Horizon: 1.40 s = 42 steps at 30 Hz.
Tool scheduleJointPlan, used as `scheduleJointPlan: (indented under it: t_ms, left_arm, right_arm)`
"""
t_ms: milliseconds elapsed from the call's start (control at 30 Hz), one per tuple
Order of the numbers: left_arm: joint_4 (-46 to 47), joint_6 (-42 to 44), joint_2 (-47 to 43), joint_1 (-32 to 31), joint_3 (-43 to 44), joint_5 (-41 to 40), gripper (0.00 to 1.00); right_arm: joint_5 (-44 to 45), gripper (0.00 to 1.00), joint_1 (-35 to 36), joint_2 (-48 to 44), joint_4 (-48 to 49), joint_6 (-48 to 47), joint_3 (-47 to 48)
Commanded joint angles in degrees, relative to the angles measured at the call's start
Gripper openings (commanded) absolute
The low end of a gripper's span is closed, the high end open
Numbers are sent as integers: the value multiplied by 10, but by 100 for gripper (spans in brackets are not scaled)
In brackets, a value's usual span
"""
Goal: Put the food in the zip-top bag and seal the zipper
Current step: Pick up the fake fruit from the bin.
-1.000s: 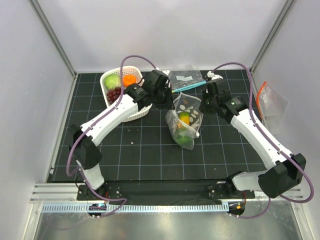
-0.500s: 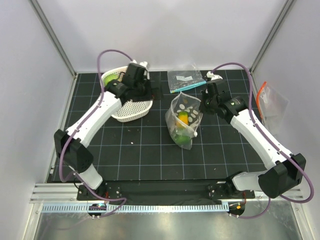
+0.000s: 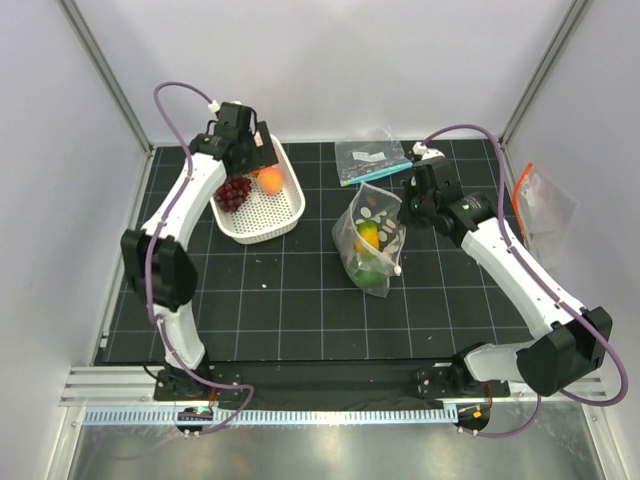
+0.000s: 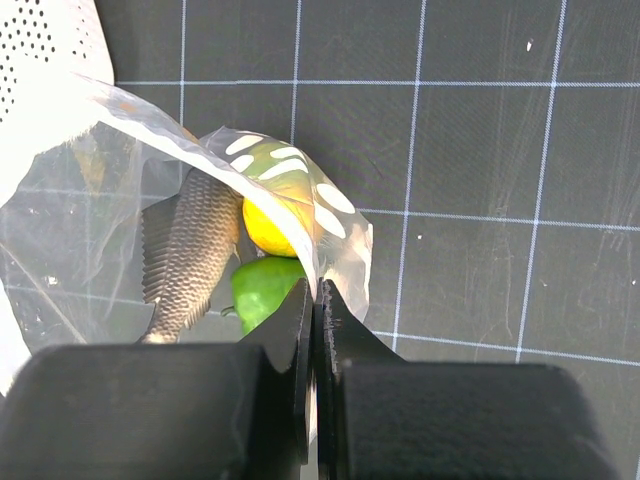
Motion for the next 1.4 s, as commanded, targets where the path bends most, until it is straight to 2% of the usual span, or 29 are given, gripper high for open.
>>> scheduleJointPlan:
  t_ms: [0,300,467,600,667,767,800,867,900,1000,1233,1367]
  left_arm:
    - [-13,7,69,25,91,-40,100]
    - [-25,18,222,44,203,-18,100]
    - [-29,12,299,46,264,22,100]
    - [-25,4,350,48,282,32,100]
    - [-24,1,361,48,284,31,97]
    - [-20,-11,371,50,282,43,87]
    - [-18,-14,372,50,280,59,76]
    - [-7,-18,364,49,272,73,65]
    - [-4,-18,357,49,261,78,53]
    - [15,-21,305,49,228,89,35]
    - [71,-33,140,43,76,154,29]
    - [105,-46,52,11,-5,180,27]
  right_arm:
    - [-1,1,2,-8,9,-13,31]
    - [1,1,2,-3,14,-18,32]
    - [0,1,2,-1,17,-17,35]
    - [0,1,2,0,18,-18,34]
    - [0,1,2,-2,19,-20,35]
    - [2,1,1,-6,18,-19,32]
    - [4,1,2,-8,19,-21,28]
    - [12,1,1,-15,27,-21,20]
    - [12,1,2,-15,29,-21,15]
    - [0,1,2,-10,31,-21,18]
    - [-15,1,2,-5,44,-10,17]
    - [-18,1,2,5,43,-9,27]
